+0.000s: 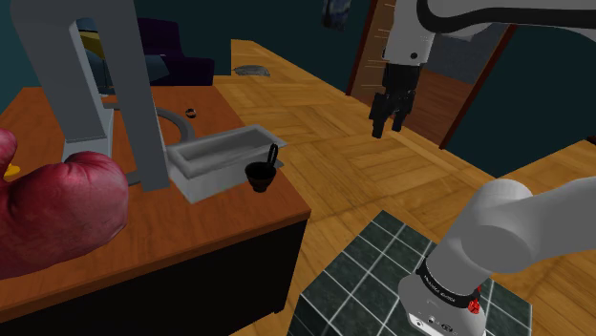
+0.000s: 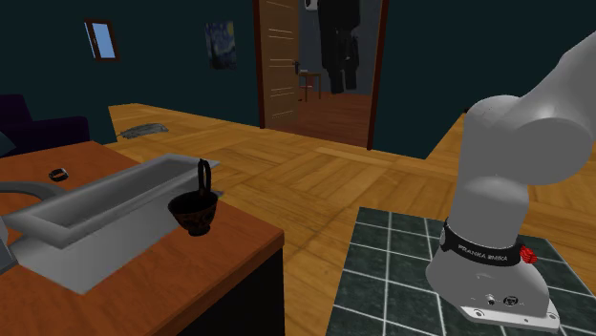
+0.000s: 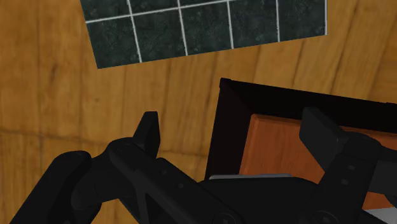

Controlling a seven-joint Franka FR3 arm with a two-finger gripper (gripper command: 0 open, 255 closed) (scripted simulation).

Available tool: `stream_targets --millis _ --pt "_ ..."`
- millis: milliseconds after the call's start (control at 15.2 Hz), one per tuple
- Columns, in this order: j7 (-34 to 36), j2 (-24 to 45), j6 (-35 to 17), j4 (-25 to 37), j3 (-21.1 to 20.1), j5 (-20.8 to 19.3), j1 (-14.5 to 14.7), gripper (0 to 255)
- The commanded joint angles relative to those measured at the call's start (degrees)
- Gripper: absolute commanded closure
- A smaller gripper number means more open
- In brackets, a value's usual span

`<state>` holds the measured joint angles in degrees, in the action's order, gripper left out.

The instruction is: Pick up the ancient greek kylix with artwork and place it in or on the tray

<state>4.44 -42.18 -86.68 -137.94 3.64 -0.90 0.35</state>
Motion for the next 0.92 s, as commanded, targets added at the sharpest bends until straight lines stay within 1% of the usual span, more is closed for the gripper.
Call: stream_targets --millis 0,396,858 --pt "0.00 0.00 0.00 0.00 0.00 0.00 0.00 0" --pt "-4.81 8.37 -13.84 -1.69 1.63 1.27 2.19 0" --pt "-11.27 20.57 -28.32 0.22 3.15 4.41 5.23 0"
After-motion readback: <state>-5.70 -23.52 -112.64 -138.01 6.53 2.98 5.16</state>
